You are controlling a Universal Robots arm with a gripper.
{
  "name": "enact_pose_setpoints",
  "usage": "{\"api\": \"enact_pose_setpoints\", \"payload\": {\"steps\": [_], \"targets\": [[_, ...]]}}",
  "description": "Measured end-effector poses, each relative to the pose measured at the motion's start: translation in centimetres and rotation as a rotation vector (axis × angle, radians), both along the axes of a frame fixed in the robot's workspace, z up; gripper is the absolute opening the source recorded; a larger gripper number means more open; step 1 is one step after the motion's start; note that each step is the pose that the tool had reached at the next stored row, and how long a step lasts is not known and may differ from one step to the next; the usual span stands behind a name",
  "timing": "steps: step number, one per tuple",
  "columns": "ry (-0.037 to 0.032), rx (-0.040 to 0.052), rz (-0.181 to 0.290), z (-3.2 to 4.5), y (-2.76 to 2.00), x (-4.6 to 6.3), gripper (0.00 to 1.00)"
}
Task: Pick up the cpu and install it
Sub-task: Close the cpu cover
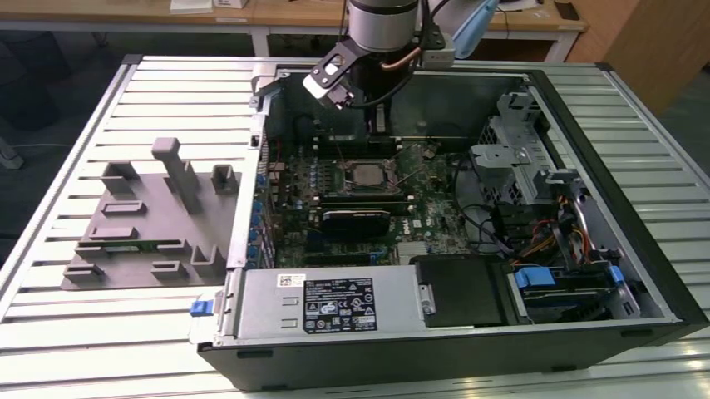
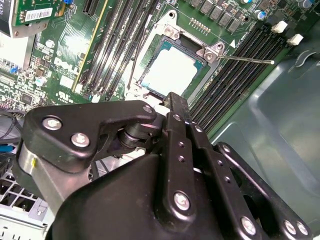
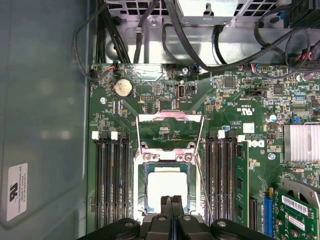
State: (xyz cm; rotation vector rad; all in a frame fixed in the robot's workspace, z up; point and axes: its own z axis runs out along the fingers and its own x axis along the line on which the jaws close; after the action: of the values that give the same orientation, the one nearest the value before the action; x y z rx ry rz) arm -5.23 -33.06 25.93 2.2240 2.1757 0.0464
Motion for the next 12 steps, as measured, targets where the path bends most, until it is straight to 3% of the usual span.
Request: {"api": "enact_pose_setpoints", "payload": {"steps": [5, 12], "targets": [[-0.0001, 0.0, 0.0, 0.03, 0.0, 0.0, 0.11], [0.0, -0.0001, 0.0, 0.72, 0.0, 0.0, 0.11]]}}
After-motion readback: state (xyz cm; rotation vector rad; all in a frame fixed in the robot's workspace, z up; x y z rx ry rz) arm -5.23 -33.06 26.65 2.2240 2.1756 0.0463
